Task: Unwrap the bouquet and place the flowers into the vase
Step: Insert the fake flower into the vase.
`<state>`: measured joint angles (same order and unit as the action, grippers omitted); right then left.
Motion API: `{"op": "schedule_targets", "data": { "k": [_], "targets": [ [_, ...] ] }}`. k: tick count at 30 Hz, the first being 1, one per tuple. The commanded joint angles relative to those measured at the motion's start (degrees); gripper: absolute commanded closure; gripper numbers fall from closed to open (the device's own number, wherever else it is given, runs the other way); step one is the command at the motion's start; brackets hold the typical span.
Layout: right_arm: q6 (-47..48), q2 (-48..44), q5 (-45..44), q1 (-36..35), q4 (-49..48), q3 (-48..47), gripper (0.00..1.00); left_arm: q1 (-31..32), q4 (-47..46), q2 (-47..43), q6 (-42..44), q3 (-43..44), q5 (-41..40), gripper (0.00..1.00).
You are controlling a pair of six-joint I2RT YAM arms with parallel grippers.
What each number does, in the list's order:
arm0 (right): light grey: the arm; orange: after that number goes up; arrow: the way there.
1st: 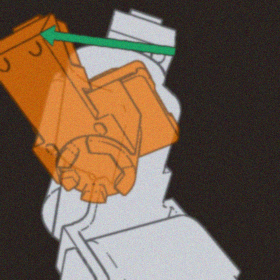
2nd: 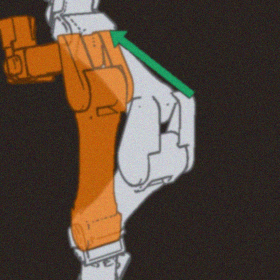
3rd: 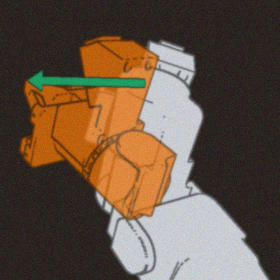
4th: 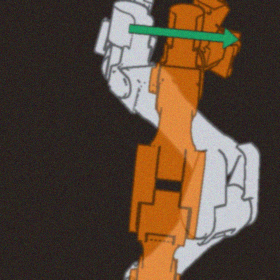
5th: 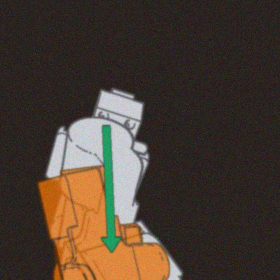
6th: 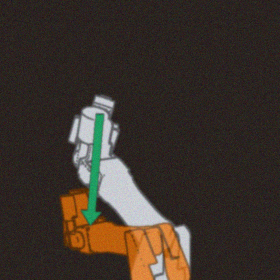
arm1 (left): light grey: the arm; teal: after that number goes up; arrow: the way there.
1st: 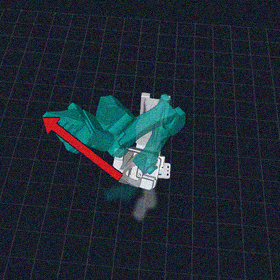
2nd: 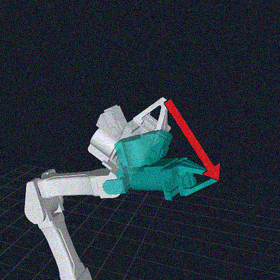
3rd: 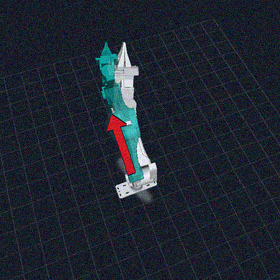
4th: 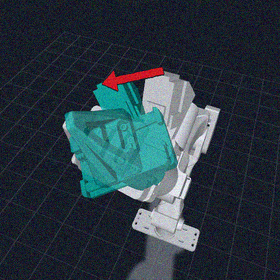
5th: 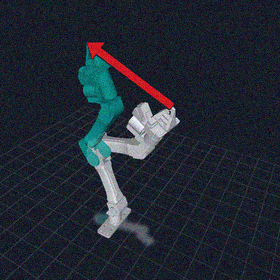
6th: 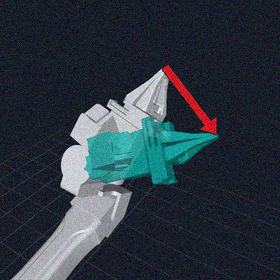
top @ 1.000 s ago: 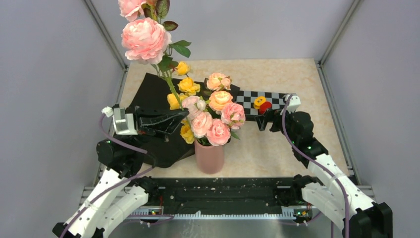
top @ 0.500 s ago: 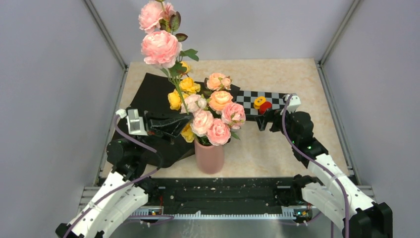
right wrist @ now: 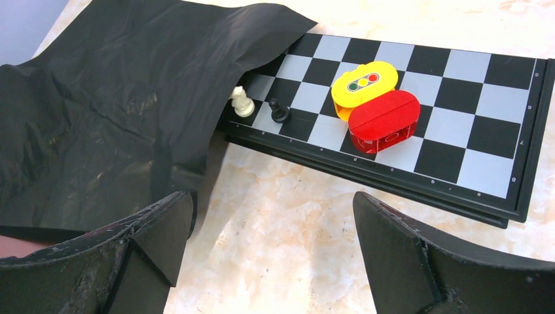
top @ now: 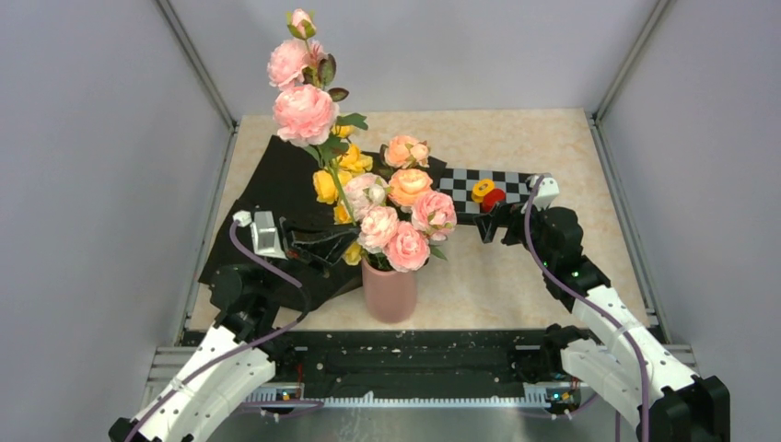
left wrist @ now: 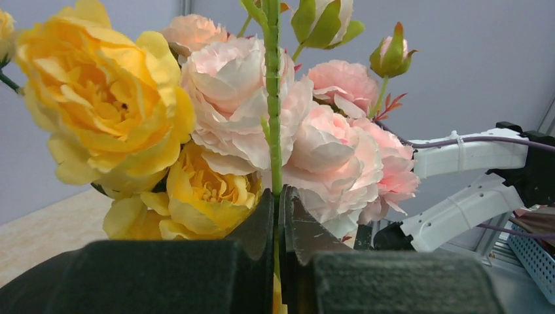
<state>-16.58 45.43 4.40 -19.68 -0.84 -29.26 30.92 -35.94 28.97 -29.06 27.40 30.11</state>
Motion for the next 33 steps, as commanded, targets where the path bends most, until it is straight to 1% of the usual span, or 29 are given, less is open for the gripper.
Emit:
{"op": "schedule_targets", "data": {
  "k": [1, 8, 13, 16, 18, 24, 29, 33],
  "targets": [
    [0.5, -0.7, 0.1, 0.8, -2.4, -1.6, 0.05, 0.4, 1.9, -1.5, -0.5, -1.5, 0.4, 1.00],
    [0.3, -0.8, 0.2, 0.7, -2.5, -1.5, 0.05, 0.3, 6.6, -2.0, -0.6, -2.1, 2.1, 1.00],
    [0.4, -0.9, 0.1, 0.7, -2.4, -1.4, 0.05, 0.3, 9.8, -2.2, -0.4, -0.8, 2.8, 0.95],
    [0.4, -1.0, 0.1, 0.7, -2.3, -1.4, 0.05, 0.4, 12.6, -2.8, 0.0, 1.3, 2.6, 0.90],
    [0.4, -1.1, 0.0, 0.7, -2.3, -1.4, 0.05, 0.3, 15.1, -3.0, 0.6, 3.4, 2.4, 0.85],
    [0.6, -1.4, -0.2, 0.8, -2.1, -1.2, 0.05, 0.4, 24.1, -3.1, 3.1, 10.3, 1.7, 0.64],
    [0.8, -1.7, -0.2, 0.7, -2.2, -1.1, 0.05, 0.4, 31.3, -4.1, 5.8, 13.6, -0.9, 0.56],
    [0.8, -1.7, -0.1, 0.7, -2.2, -1.1, 0.05, 0.3, 35.1, -5.1, 7.5, 15.7, -2.6, 0.53]
  ]
}}
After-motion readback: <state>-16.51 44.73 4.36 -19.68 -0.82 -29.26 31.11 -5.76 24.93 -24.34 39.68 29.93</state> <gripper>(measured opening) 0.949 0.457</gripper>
